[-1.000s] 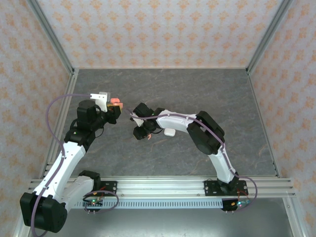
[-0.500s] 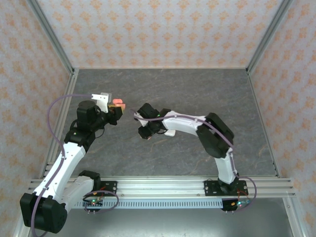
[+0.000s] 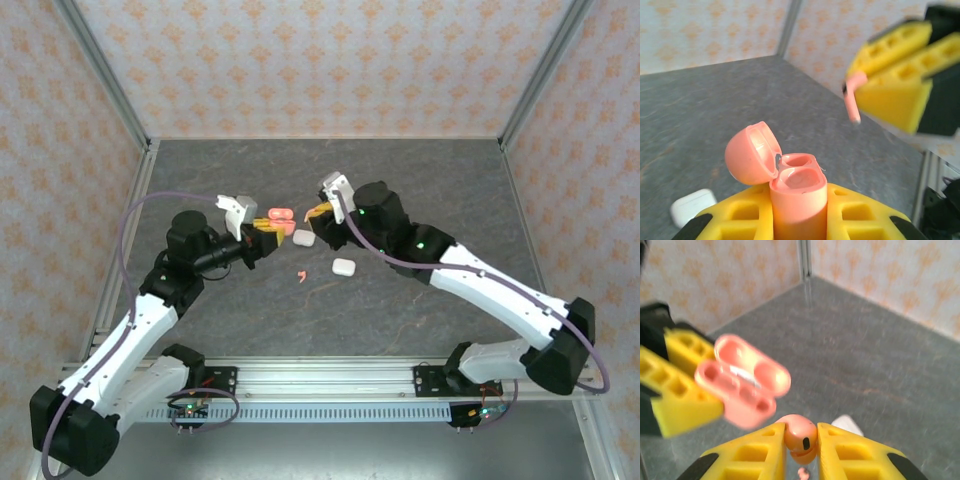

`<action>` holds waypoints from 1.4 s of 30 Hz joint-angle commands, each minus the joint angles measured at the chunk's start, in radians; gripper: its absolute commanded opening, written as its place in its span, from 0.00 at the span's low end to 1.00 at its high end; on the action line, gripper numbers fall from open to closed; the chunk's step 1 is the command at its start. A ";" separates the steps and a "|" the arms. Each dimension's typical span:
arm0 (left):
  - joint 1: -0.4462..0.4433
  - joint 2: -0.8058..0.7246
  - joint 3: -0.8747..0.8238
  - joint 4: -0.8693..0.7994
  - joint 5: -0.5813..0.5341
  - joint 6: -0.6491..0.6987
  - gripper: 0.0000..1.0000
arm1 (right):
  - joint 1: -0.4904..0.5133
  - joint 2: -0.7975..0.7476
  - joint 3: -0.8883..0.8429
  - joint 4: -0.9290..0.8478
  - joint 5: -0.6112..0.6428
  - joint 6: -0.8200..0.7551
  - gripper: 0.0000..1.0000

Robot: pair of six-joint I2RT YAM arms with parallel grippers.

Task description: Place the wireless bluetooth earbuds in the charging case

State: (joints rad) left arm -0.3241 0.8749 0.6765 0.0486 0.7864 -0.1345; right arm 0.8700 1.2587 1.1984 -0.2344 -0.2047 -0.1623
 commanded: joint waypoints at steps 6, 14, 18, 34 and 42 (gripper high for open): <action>-0.069 -0.002 0.016 0.108 0.103 0.059 0.00 | 0.040 -0.026 0.005 0.070 0.004 -0.104 0.21; -0.095 0.008 0.026 0.094 0.096 0.079 0.00 | 0.058 -0.007 0.002 0.085 -0.067 -0.114 0.21; -0.096 0.016 0.030 0.094 0.094 0.082 0.00 | 0.060 -0.009 -0.011 0.085 -0.096 -0.117 0.21; -0.105 0.018 0.036 0.091 0.096 0.090 0.00 | 0.060 0.038 0.003 0.035 -0.148 -0.129 0.21; -0.105 0.012 0.036 0.083 0.094 0.101 0.00 | 0.060 0.007 -0.008 -0.021 -0.187 -0.135 0.21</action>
State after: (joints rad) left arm -0.4194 0.8993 0.6781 0.0940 0.8604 -0.0574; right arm 0.9222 1.2919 1.1969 -0.2005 -0.3424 -0.2825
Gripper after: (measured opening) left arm 0.205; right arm 0.208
